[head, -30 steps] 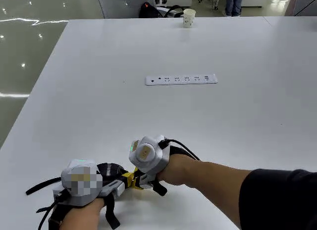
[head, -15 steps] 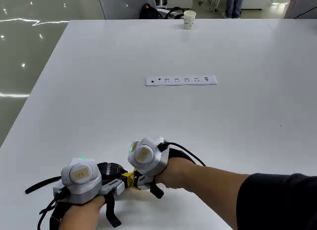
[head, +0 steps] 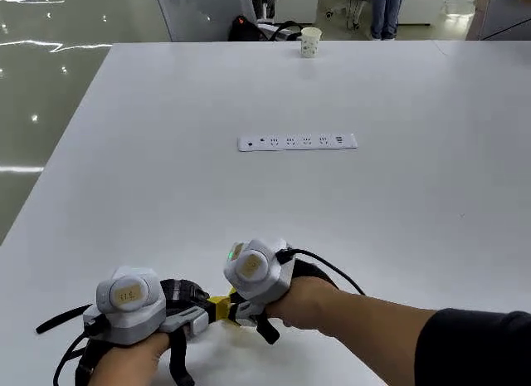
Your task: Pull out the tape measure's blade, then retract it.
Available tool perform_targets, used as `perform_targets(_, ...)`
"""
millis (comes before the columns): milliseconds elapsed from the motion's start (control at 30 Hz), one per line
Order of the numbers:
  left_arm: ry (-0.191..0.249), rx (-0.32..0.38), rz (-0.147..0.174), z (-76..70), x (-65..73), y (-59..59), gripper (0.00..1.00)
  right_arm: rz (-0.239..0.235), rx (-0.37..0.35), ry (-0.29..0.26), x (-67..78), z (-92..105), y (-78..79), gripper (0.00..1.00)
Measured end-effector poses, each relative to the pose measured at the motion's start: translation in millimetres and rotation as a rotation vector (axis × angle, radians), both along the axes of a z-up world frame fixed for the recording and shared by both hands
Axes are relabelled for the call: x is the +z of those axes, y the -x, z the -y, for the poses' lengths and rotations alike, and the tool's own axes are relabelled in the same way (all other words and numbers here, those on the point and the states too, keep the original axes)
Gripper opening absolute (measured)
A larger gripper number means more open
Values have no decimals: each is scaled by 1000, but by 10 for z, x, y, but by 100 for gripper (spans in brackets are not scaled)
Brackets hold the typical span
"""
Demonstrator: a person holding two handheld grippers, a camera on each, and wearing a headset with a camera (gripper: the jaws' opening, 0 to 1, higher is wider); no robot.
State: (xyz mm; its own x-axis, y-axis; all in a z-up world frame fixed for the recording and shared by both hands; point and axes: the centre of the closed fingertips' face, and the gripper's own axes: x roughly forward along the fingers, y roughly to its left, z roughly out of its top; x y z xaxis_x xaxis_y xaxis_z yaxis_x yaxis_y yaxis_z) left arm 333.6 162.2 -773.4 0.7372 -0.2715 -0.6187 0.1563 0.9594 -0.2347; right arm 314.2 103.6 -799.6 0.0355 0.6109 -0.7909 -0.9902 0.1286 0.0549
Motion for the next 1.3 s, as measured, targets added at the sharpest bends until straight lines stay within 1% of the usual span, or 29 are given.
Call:
perform_targets(100, 5, -52, -6, 74, -9, 27, 98, -17, -36, 2, 15, 110, -15, 15)
perform_targets(133, -14, -73, -9, 73, -20, 49, 99, -16, -47, -2, 33, 155, -22, 17)
perform_targets(233, -16, -108, -5, 80, -14, 83, 99, -29, -79, -5, 60, 258, -27, 21)
perform_targets(267, -17, -116, -6, 74, -11, 94, 99, -25, -81, -8, 71, 286, -30, 22)
perform_targets(300, -19, -141, 1, 85, 5, 107, 99, -19, -86, -11, 90, 328, -36, 23)
perform_targets(400, -12, -188, -11, 85, 10, 159, 99, -15, -110, -27, 136, 426, -59, 26)
perform_targets(433, -6, -195, -4, 80, 21, 158, 99, -14, -117, -29, 141, 456, -67, 28)
perform_targets(500, 6, -232, -17, 82, 20, 197, 99, -18, -136, -34, 149, 537, -81, 28)
perform_targets(533, 1, -237, -28, 75, 20, 220, 99, -16, -143, -38, 158, 566, -86, 29)
perform_targets(567, -10, -252, -31, 65, 11, 230, 99, -13, -150, -42, 174, 610, -87, 30)
perform_targets(600, -31, -271, -22, 55, 7, 227, 99, -14, -155, -43, 183, 640, -84, 30)
perform_targets(633, -67, -312, -34, 37, -24, 267, 99, -12, -161, -49, 198, 683, -83, 30)
perform_targets(667, -80, -323, -49, 25, -50, 291, 99, -11, -164, -54, 210, 712, -81, 31)
perform_targets(700, -64, -335, -83, 44, -76, 346, 99, -11, -170, -61, 223, 763, -79, 31)
perform_targets(733, -50, -333, -94, 55, -77, 363, 99, -14, -175, -68, 235, 793, -75, 32)
perform_targets(767, -44, -339, -89, 58, -68, 368, 99, -18, -182, -79, 253, 819, -68, 32)
perform_targets(833, -56, -358, -79, 38, -67, 384, 99, -19, -197, -89, 279, 914, -60, 33)
perform_targets(900, -42, -383, -66, 48, -45, 412, 99, -18, -208, -99, 295, 1002, -51, 34)
perform_targets(933, -39, -396, -65, 54, -37, 431, 99, -17, -214, -104, 302, 1039, -48, 34)
perform_targets(967, -47, -430, -62, 70, -34, 469, 99, -16, -222, -107, 312, 1096, -40, 35)
perform_targets(1000, -59, -458, -67, 75, -41, 507, 99, -14, -227, -110, 316, 1132, -36, 35)
perform_targets(1033, -55, -470, -75, 72, -51, 543, 99, -11, -235, -116, 321, 1185, -27, 36)
perform_targets(1100, -51, -491, -78, 56, -61, 573, 99, -2, -239, -128, 324, 1249, -19, 37)
perform_targets(1167, -60, -502, -77, 22, -30, 607, 99, 0, -245, -125, 314, 1346, 5, 39)
perform_targets(1233, -64, -501, -75, -55, -20, 599, 99, 6, -248, -126, 332, 1443, 36, 41)
perform_targets(1300, -71, -503, -67, -122, 19, 594, 99, 14, -250, -125, 338, 1549, 60, 42)
